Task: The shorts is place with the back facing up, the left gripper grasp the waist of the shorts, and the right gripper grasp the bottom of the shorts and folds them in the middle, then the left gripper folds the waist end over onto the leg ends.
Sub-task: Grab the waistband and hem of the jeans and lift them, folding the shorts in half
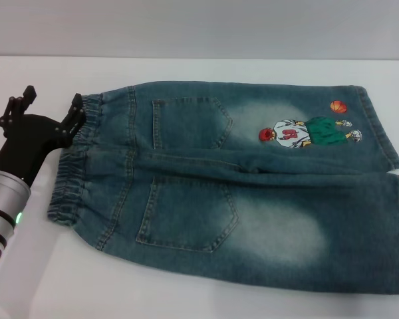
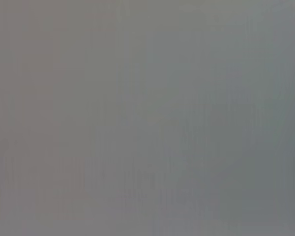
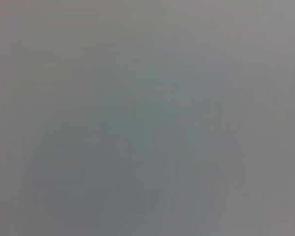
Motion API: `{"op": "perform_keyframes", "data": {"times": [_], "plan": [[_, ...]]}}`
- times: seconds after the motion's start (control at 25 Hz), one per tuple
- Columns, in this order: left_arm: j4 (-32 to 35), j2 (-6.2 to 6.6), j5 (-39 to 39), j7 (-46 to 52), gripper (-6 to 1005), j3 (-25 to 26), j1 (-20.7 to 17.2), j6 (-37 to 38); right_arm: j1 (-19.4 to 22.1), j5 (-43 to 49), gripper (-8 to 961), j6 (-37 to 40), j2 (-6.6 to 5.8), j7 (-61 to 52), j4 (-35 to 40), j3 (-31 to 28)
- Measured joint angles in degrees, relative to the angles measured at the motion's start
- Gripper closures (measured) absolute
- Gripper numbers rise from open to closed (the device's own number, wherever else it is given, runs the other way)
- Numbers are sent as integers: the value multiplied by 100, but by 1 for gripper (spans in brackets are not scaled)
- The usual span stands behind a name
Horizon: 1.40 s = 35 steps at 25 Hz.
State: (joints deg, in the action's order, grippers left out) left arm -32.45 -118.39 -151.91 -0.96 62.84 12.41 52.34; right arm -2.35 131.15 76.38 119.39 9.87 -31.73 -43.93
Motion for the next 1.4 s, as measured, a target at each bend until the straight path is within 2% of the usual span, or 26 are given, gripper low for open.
{"op": "perform_keyframes", "data": {"times": [0.44, 0.52, 0.6, 0.64, 0.72, 0.8, 0.92, 1.04, 1.2, 1.32, 1.36, 1.4], "plan": [[10, 1, -3, 6, 165, -31, -34, 1, 250, -3, 350, -76, -25, -158, -384, 71], [-53, 7, -7, 48, 165, -85, -62, -65, 310, -3, 350, -263, -51, -191, -557, 68], [-162, 31, -23, 168, 165, -138, -80, -245, 395, -3, 350, -750, -128, -193, -914, -17], [-162, 31, -23, 168, 165, -138, -80, -245, 486, -3, 350, -1220, -210, -191, -1298, -107], [-567, 88, -66, 308, 165, -168, -125, -868, 664, -3, 350, -2089, -366, -169, -1999, -306], [-1041, 148, -149, 283, 166, -149, -190, -1536, 901, -1, 350, -3340, -565, -154, -2946, -666], [-2043, 330, -271, 280, 166, -125, -388, -2581, 1248, 36, 349, -5024, -676, -122, -4091, -1298], [-3304, 476, -284, 256, 166, 93, -724, -3825, 1449, 140, 349, -6712, -635, -70, -4983, -2035], [-4509, 466, -289, 29, 166, 670, -994, -5550, 1473, 274, 349, -8767, -565, -64, -5963, -2773], [-5167, 336, -288, -304, 166, 1171, -1106, -6917, 1487, 262, 349, -10021, -383, -81, -6410, -3332], [-5322, 277, -287, -400, 166, 1309, -1123, -7238, 1477, 256, 349, -10988, -200, -80, -6680, -3827], [-5473, 209, -285, -524, 166, 1444, -1136, -7611, 1464, 258, 349, -11428, -131, -79, -6805, -4082]]}}
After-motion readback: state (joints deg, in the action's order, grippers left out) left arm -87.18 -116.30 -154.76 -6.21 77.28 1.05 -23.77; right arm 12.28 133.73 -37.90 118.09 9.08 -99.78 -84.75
